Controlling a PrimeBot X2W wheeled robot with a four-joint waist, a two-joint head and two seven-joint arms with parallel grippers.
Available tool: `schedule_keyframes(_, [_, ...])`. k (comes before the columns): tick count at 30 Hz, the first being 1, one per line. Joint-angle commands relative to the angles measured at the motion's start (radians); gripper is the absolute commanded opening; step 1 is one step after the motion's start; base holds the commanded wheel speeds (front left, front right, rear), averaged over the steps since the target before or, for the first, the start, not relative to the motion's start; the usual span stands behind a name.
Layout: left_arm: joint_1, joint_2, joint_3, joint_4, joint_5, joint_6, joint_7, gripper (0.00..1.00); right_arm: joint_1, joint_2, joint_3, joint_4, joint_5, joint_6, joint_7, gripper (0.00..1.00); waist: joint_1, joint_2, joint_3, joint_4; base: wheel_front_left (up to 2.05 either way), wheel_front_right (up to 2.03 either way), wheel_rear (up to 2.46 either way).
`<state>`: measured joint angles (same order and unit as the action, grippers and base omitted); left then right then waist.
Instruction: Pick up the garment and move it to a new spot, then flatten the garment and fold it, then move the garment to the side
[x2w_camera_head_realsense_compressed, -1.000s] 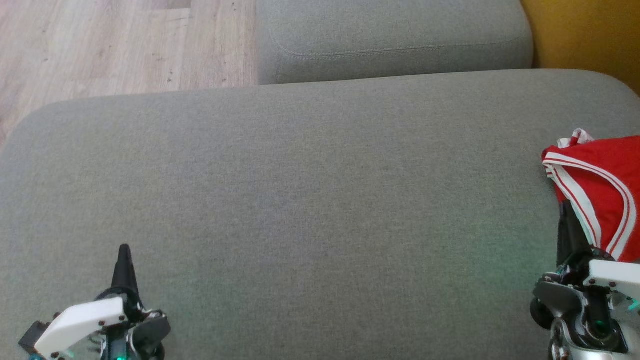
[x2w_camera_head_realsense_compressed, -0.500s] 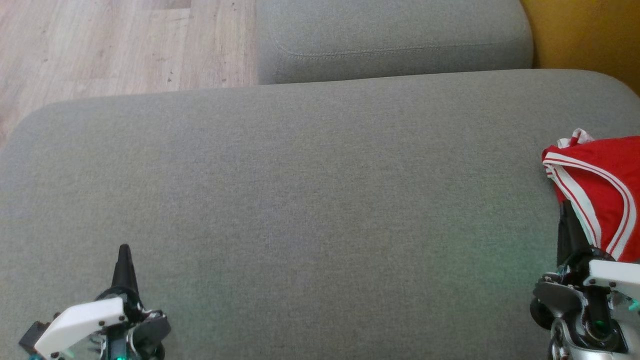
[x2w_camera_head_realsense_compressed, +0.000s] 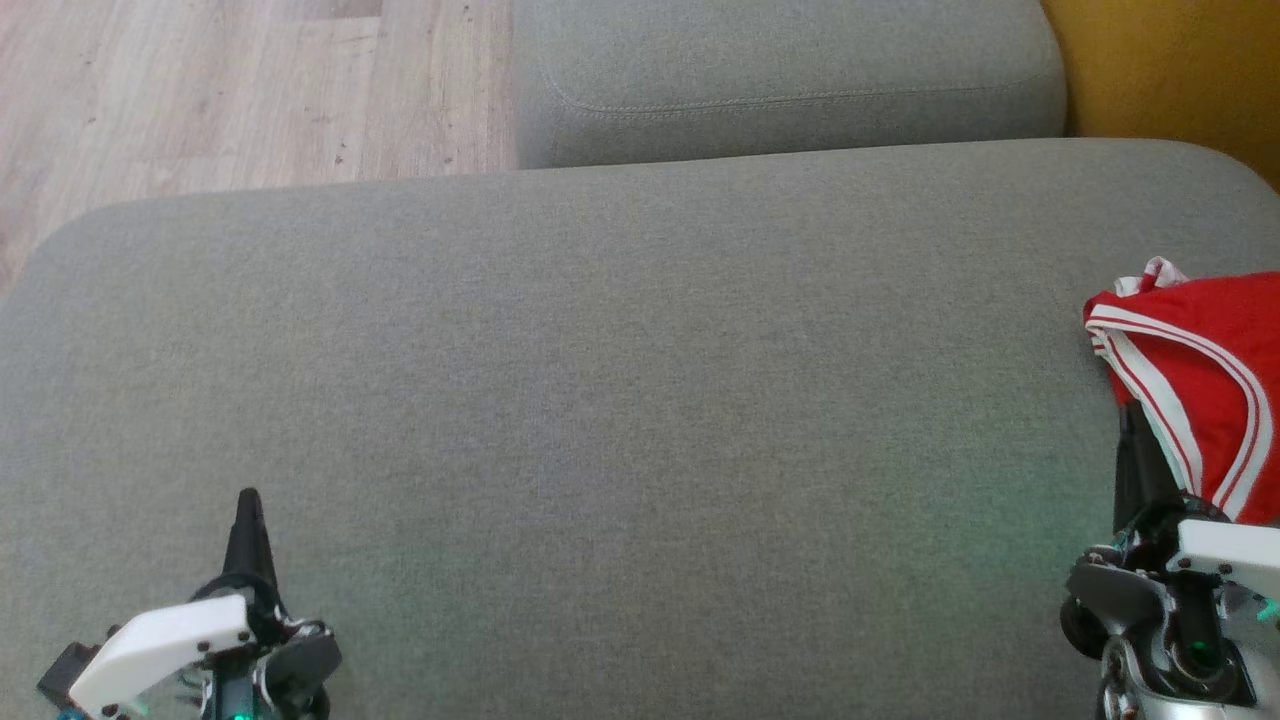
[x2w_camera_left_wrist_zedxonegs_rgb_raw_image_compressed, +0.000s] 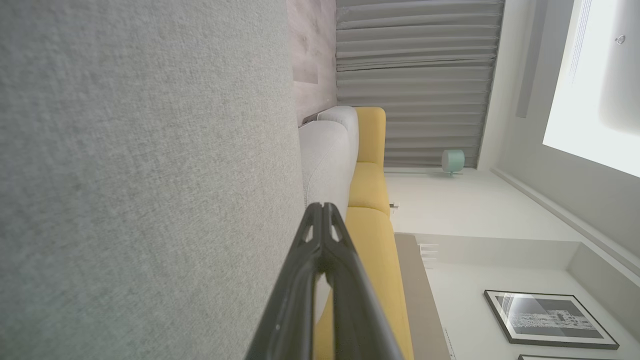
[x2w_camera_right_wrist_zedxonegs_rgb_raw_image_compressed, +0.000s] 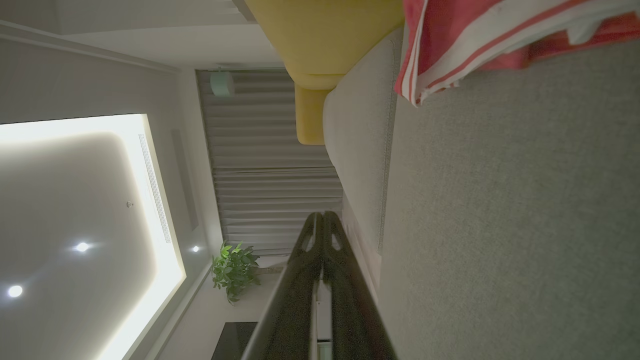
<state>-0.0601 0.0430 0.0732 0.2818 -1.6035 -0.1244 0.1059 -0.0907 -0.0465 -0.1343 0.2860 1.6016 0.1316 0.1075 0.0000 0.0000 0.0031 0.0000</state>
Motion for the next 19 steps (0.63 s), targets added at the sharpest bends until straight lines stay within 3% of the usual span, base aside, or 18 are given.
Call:
schedule_keyframes(1, [-0.048, 0.007, 0.04, -0.036, -0.005, -0.006, 0.007, 0.0, -0.017, -0.004, 0.021, -0.041, 0.007, -0.001, 0.006, 0.0, 0.0, 0.0, 0.0, 0.0, 0.0, 0.0, 0.0])
schedule_keyframes(19, [-0.048, 0.007, 0.04, -0.037, -0.005, -0.006, 0.007, 0.0, -0.017, -0.004, 0.021, -0.041, 0.007, -0.001, 0.006, 0.0, 0.0, 0.0, 0.0, 0.0, 0.0, 0.0, 0.0])
